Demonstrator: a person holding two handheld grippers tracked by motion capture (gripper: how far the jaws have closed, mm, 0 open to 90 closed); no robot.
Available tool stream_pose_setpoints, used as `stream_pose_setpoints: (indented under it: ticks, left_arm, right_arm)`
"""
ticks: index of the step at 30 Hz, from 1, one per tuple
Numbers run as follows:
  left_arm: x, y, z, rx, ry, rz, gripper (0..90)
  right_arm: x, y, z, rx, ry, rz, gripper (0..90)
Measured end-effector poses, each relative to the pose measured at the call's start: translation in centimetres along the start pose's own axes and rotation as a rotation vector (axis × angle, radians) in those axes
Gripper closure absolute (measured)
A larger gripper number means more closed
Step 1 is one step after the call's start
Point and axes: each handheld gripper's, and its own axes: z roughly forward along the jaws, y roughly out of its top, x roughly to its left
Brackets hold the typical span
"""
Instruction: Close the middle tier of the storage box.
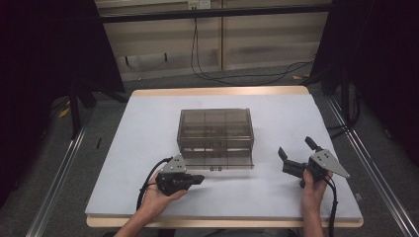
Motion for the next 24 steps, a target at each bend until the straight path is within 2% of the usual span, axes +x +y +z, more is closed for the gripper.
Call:
stream_pose_setpoints:
  ticks: [1, 3, 7, 9, 13, 14, 17, 18, 21, 23, 24]
  left_arm:
    - [0.0, 0.1, 0.3, -0.007, 0.002, -0.006, 90.0]
    - [0.1, 0.5, 0.5, 0.016, 0.008, 0.017, 90.0]
    - [0.4, 1.0, 0.8, 0.007, 0.016, 0.017, 90.0]
    - [0.6, 1.4, 0.8, 0.021, 0.018, 0.034, 90.0]
    - [1.0, 1.4, 0.9, 0.029, 0.030, 0.030, 90.0]
    - [1.1, 1.4, 1.1, 0.012, 0.026, 0.022, 90.0]
    - [1.1, 1.5, 1.3, 0.009, 0.047, 0.013, 90.0]
    - [1.1, 1.5, 1.4, -0.007, 0.045, 0.001, 90.0]
    - [1.3, 1.6, 1.4, -0.011, 0.047, 0.004, 90.0]
    - [1.3, 1.6, 1.3, -0.016, 0.044, -0.009, 90.0]
    - [1.4, 1.6, 1.4, -0.008, 0.044, 0.000, 90.0]
  right_arm:
    - [0.0, 0.0, 0.0, -0.002, 0.000, -0.002, 0.0]
    - [0.0, 0.0, 0.0, -0.001, 0.000, -0.002, 0.0]
    - [0.0, 0.0, 0.0, -0.002, -0.002, 0.001, 0.0]
    - [0.0, 0.0, 0.0, -0.001, 0.001, -0.002, 0.0]
    - [0.0, 0.0, 0.0, -0.001, 0.001, -0.001, 0.0]
    - [0.0, 0.0, 0.0, 0.000, 0.002, -0.001, 0.0]
    - [0.0, 0.0, 0.0, 0.000, 0.002, -0.001, 0.0]
    - [0.0, 0.0, 0.0, 0.000, 0.000, 0.000, 0.0]
    - [0.0, 0.0, 0.0, 0.001, -0.003, -0.001, 0.0]
    - [0.0, 0.0, 0.0, -0.002, 0.001, -0.002, 0.0]
    - [0.0, 0.0, 0.0, 0.000, 0.000, 0.000, 0.0]
